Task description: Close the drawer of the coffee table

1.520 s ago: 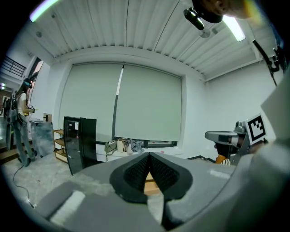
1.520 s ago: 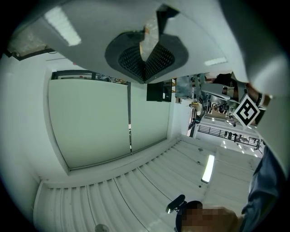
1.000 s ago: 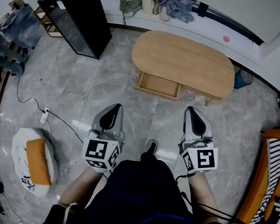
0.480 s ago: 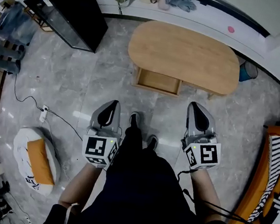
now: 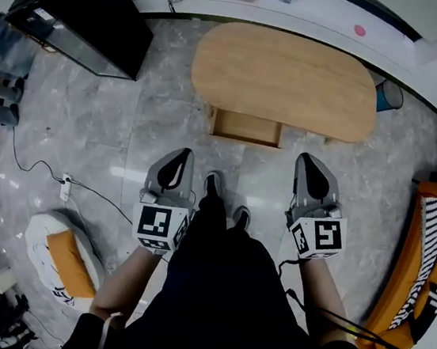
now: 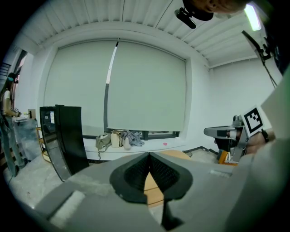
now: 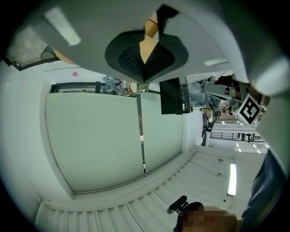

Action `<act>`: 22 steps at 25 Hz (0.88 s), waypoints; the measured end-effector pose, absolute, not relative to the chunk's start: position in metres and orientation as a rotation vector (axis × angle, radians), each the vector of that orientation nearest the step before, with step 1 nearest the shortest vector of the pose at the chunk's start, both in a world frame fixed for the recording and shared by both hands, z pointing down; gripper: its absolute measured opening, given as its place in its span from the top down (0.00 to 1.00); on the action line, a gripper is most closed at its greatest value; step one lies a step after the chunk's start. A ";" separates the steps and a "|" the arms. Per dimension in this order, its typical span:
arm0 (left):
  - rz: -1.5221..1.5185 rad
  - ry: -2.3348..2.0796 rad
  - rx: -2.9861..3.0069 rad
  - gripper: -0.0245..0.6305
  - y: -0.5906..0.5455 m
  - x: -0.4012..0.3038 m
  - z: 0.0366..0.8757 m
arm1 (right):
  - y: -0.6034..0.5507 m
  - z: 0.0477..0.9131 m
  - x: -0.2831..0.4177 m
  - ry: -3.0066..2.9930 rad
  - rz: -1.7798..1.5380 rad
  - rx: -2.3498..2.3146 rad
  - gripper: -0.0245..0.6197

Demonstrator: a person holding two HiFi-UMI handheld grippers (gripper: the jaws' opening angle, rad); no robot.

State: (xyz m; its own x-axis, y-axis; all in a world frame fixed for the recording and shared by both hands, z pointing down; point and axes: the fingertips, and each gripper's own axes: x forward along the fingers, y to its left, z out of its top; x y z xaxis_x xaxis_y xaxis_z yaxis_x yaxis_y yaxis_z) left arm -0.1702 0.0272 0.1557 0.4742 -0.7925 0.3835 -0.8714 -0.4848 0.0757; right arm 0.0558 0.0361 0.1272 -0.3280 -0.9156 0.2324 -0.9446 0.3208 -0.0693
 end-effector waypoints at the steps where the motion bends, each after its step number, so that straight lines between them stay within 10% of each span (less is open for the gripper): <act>1: 0.438 -1.409 2.465 0.96 0.021 -0.172 0.158 | 0.030 0.131 0.052 -2.419 0.298 1.722 0.96; 22: 0.969 -1.121 2.529 0.88 -0.064 -0.168 0.382 | -0.017 0.362 0.116 -2.112 0.525 1.565 0.96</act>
State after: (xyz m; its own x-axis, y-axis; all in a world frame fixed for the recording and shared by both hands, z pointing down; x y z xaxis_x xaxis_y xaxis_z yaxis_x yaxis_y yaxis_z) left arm -0.1680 -0.0641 0.3816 0.4946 -0.5836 0.6441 -0.7218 -0.6886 -0.0697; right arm 0.1162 -0.0172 0.3624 -0.2497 -0.7848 0.5672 -0.9591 0.2813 -0.0330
